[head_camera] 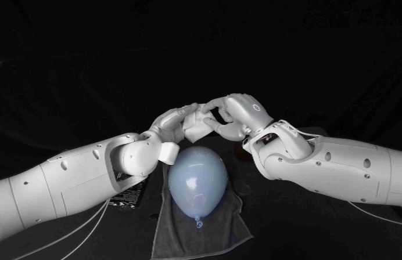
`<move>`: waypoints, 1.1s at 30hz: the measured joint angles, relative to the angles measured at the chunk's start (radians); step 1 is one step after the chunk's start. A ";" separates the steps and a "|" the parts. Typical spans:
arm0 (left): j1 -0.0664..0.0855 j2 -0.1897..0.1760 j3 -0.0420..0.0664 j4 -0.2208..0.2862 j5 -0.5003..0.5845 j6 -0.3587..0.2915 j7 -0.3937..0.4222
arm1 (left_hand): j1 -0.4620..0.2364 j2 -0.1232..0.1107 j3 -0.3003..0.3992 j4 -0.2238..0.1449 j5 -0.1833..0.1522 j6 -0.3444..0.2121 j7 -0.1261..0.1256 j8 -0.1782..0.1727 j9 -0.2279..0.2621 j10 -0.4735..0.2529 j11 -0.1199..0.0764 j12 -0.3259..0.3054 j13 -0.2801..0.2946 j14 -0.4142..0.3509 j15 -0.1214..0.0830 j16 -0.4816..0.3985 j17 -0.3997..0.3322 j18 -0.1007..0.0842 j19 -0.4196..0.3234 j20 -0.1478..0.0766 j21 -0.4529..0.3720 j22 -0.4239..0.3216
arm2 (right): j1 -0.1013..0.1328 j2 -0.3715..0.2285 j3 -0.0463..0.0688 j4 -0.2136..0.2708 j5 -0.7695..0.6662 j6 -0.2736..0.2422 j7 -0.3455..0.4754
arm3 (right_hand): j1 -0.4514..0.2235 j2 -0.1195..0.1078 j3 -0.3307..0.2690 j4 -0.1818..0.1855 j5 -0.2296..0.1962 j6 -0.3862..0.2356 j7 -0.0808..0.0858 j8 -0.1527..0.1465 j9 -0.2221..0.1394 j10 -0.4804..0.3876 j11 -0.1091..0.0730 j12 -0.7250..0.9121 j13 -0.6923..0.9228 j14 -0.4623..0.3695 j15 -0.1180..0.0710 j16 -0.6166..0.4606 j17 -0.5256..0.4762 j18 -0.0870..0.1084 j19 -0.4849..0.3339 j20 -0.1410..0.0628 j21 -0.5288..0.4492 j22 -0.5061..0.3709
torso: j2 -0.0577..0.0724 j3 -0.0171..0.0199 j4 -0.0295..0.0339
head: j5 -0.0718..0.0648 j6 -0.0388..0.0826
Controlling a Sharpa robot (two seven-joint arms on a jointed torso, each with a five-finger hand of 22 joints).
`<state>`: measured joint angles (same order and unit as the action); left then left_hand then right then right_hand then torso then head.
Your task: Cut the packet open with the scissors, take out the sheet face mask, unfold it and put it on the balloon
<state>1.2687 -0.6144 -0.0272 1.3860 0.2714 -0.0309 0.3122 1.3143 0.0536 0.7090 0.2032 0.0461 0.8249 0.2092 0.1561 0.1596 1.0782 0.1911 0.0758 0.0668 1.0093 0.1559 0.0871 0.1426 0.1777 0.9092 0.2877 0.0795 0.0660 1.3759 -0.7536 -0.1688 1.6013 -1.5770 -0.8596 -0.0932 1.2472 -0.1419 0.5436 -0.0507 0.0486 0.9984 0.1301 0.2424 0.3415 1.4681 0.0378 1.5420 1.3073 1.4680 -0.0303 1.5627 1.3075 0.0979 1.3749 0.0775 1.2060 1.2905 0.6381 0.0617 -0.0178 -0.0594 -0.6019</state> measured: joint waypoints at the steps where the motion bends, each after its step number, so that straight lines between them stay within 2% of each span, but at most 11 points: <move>1: 0.000 0.000 0.000 0.000 0.000 -0.003 -0.001 | 0.000 0.000 0.000 0.000 0.000 0.000 0.000 0.000 0.000 0.000 0.000 0.000 0.000 0.000 0.000 0.000 0.000 0.000 0.000 0.000 0.000 0.000 | 0.000 0.000 0.000 0.000 -0.001 0.000 0.000 | 0.000 0.000 0.000 0.000 0.000 0.002 -0.002 0.000 0.000 0.000 0.000 -0.001 0.000 0.000 0.000 0.000 0.000 0.000 0.000 0.000 0.000 0.000 | 0.000 0.0001 0.0001 | 0.000 0.000; 17: 0.000 0.000 0.000 0.006 -0.013 -0.028 -0.018 | 0.000 0.000 0.000 0.000 0.000 0.000 0.000 0.000 0.003 0.036 0.000 0.000 0.000 0.000 0.000 -0.006 -0.001 -0.001 0.000 0.000 0.000 0.000 | 0.000 -0.003 0.000 0.001 -0.013 -0.008 -0.002 | 0.004 -0.004 0.000 0.000 0.000 0.007 -0.007 0.000 0.001 0.000 0.000 0.005 0.001 0.000 0.000 0.003 0.001 0.000 0.000 0.000 0.000 0.003 | 0.000 0.0002 0.0002 | -0.002 0.000; 24: 0.000 0.000 0.000 0.009 -0.020 -0.034 -0.022 | 0.000 0.000 0.000 0.000 0.000 0.000 0.000 0.000 0.003 0.036 0.000 0.000 0.000 0.000 0.000 -0.006 -0.001 -0.001 0.000 0.000 0.000 0.000 | 0.000 0.001 0.000 -0.001 -0.015 -0.009 -0.002 | 0.005 -0.005 0.000 0.000 0.000 0.007 -0.007 0.000 0.001 -0.002 -0.002 0.005 0.001 0.000 0.000 0.003 0.000 0.000 0.000 0.000 -0.001 0.004 | 0.000 -0.0010 0.0007 | -0.003 0.000; 33: 0.001 0.000 0.000 0.015 -0.025 -0.036 -0.025 | 0.000 0.000 0.002 0.001 0.000 0.000 0.000 0.000 0.003 0.036 0.000 0.000 0.000 0.000 0.000 -0.006 -0.001 -0.001 0.000 0.000 0.000 0.000 | 0.000 0.006 0.000 -0.010 -0.027 -0.002 -0.004 | 0.023 -0.004 0.000 0.000 0.000 0.036 -0.014 0.000 0.006 -0.002 -0.002 0.004 0.000 0.000 0.000 0.001 0.000 0.000 0.000 0.000 -0.001 0.009 | 0.000 -0.0015 0.0008 | -0.002 -0.002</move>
<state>1.2693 -0.6148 -0.0272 1.4005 0.2461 -0.0673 0.2872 1.3143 0.0536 0.7106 0.2047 0.0461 0.8249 0.2091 0.1561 0.1623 1.1137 0.1912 0.0756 0.0664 1.0094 0.1559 0.0811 0.1412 0.1767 0.9093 0.2877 0.0795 0.0663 1.3759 -0.7475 -0.1686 1.5913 -1.6041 -0.8620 -0.0974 1.2704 -0.1463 0.5436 -0.0509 0.0486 1.0348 0.1157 0.2425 0.3478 1.4662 0.0360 1.5464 1.3073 1.4678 -0.0301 1.5640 1.3074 0.0979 1.3748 0.0774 1.2050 1.2999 0.6384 0.0602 -0.0171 -0.0618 -0.6035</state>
